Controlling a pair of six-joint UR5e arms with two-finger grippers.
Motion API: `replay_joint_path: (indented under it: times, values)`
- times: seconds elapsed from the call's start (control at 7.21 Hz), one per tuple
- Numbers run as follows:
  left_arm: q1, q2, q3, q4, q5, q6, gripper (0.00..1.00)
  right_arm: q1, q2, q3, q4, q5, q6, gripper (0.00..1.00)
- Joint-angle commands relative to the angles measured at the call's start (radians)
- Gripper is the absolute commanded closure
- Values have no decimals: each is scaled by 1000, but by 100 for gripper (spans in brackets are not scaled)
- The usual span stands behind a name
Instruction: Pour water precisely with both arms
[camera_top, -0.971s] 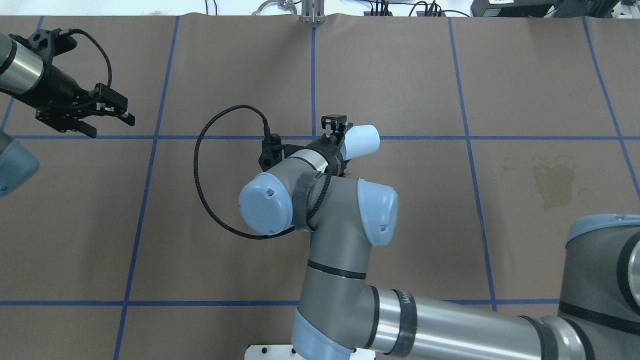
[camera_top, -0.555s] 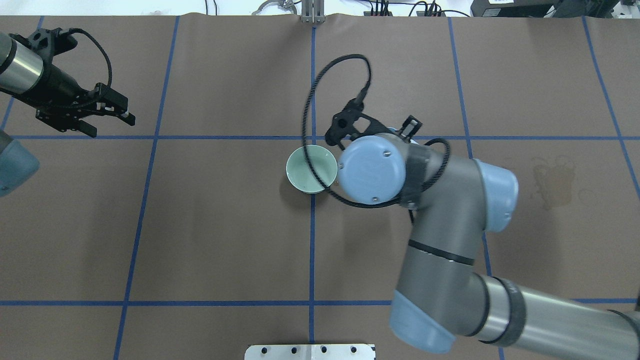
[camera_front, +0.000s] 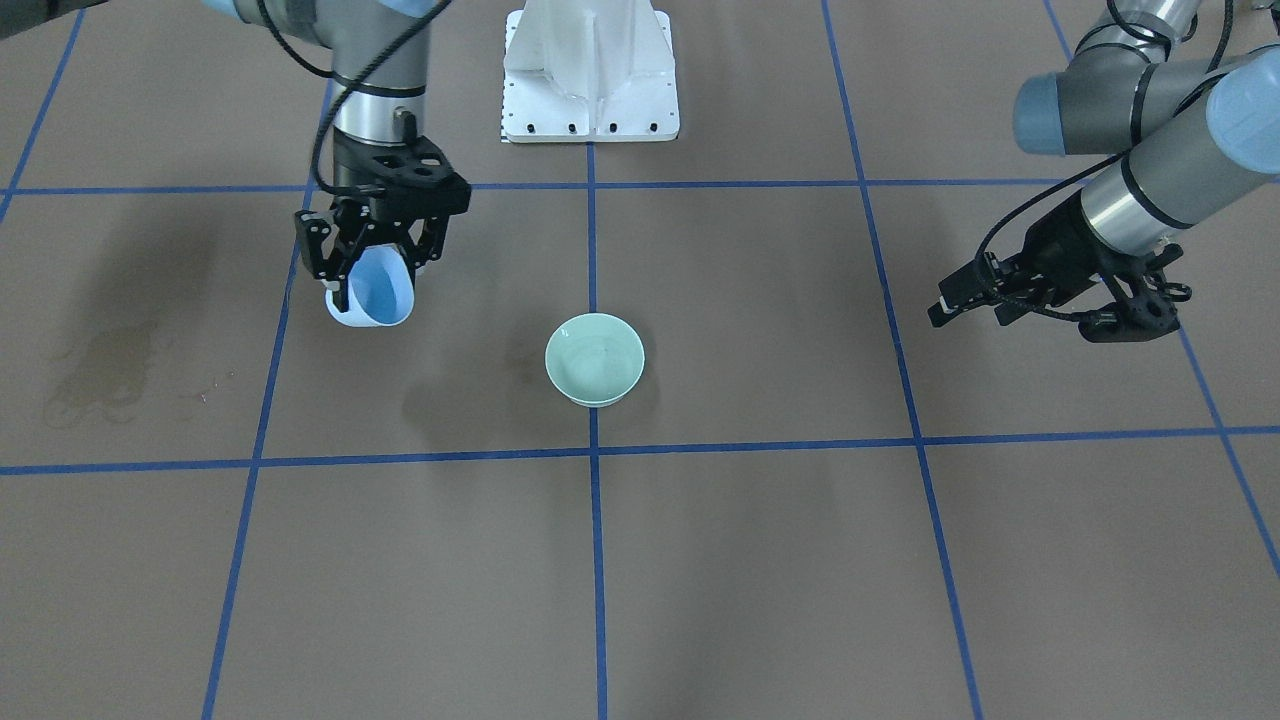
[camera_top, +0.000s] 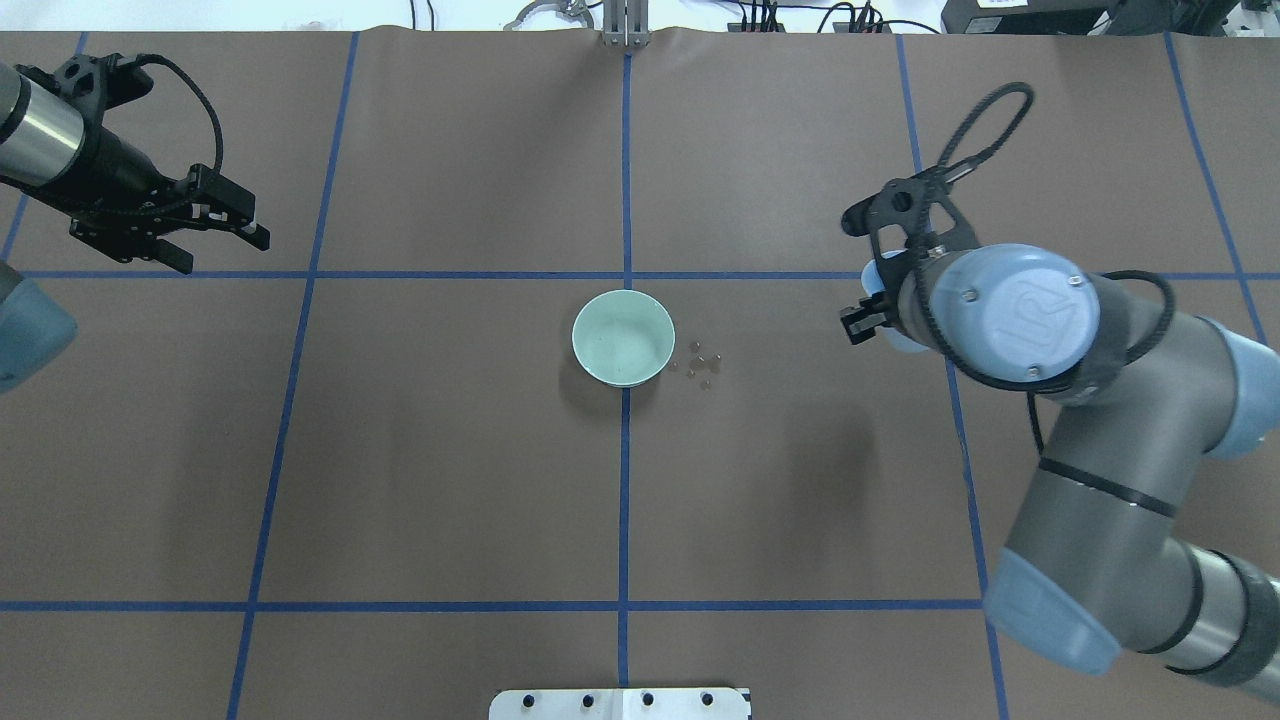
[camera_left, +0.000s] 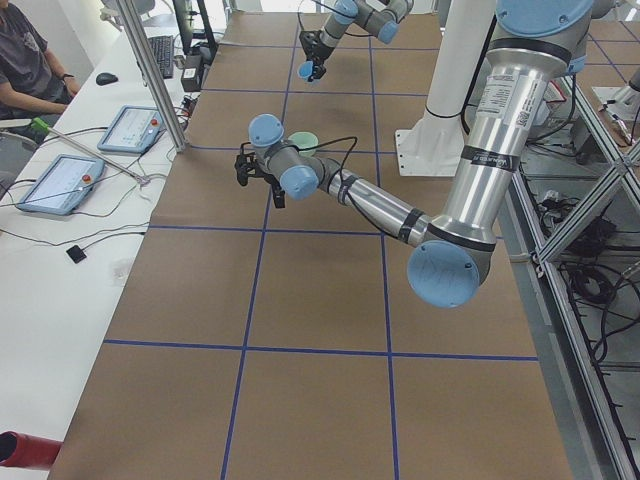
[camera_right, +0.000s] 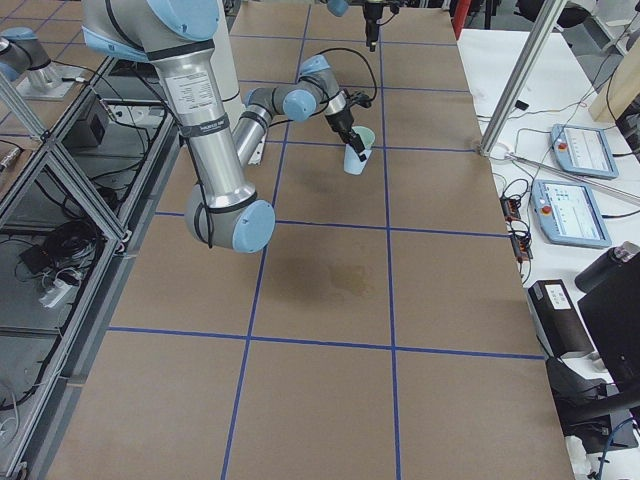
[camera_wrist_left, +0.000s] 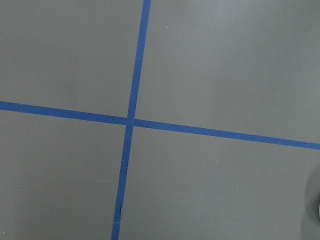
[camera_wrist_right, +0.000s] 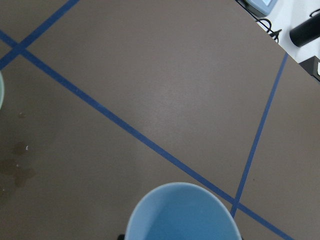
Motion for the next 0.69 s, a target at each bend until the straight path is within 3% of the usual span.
replay_joint_path:
  times: [0.0,0.14,0.28,0.42,0.56]
  values:
    - [0,0,-1,1,0,0,0,101,-286,11,363,62,54,100]
    - [0,2,-4,1,0,0,0,124,-326,-57,528,112,132,100]
    - [0,2,-6,1,0,0,0,125,-367,-81,611,111,175,100]
    - [0,12,-12,1,0,0,0,126,-456,-95,776,120,182,100]
    - [0,21,-21,1,0,0,0,126,-529,-168,983,124,183,100]
